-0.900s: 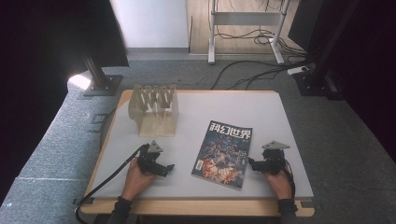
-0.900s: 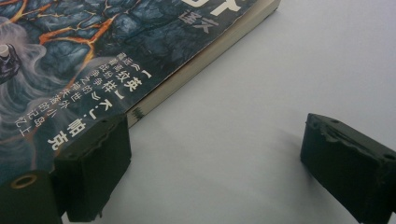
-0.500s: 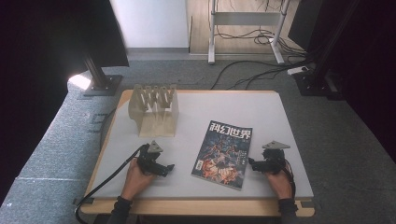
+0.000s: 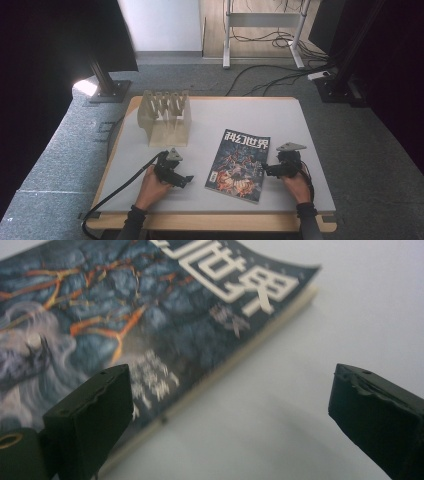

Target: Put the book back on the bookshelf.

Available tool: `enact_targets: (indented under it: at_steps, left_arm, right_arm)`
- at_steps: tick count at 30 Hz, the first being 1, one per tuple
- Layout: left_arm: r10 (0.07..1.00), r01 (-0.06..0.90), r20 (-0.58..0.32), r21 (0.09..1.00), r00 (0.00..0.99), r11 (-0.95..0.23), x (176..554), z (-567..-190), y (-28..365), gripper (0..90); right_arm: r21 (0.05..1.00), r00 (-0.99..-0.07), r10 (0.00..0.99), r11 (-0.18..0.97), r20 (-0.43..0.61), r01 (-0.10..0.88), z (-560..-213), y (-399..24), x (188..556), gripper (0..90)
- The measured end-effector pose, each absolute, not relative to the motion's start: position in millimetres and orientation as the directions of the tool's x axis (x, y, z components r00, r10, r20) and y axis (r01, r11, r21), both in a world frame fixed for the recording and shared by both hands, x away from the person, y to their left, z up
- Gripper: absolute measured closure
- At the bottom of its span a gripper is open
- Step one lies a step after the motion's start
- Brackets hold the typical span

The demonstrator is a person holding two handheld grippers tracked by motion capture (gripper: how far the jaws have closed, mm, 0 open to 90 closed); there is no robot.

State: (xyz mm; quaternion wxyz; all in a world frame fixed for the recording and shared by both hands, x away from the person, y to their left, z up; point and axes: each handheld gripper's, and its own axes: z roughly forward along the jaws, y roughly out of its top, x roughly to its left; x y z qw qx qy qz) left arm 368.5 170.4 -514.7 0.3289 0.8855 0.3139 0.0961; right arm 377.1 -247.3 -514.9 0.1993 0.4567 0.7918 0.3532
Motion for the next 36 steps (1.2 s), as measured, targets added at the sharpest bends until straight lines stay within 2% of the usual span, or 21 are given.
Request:
enact_targets:
  at_steps: [6,15,21,26,28,36]
  left_arm:
    - [0.578,0.446,-0.01,0.647,0.816,-0.618,377,-506,143,0.0]
    - [0.51,0.406,-0.028,0.642,0.86,-0.65,387,-500,105,0.0]
    - [0.485,0.398,-0.052,0.649,0.873,-0.648,391,-508,89,0.0]
    - [0.478,0.398,-0.05,0.635,0.877,-0.663,393,-519,86,0.0]
    - [0.468,0.405,-0.079,0.641,0.88,-0.652,393,-523,85,0.0]
    - [0.446,0.399,-0.098,0.642,0.89,-0.655,385,-524,84,0.0]
  right_arm:
    - [0.739,-0.533,0.846,0.367,-0.013,0.566,-511,-240,401,3.2]
    - [0.721,-0.56,0.828,0.404,-0.026,0.564,-513,-234,445,1.3]
    - [0.706,-0.605,0.796,0.418,0.019,0.572,-525,-226,468,0.8]
    - [0.705,-0.609,0.788,0.382,0.089,0.598,-530,-227,472,1.5]
    - [0.707,-0.606,0.789,0.372,0.101,0.602,-530,-229,467,2.4]
    - [0.693,-0.619,0.78,0.397,0.091,0.602,-529,-227,444,2.8]
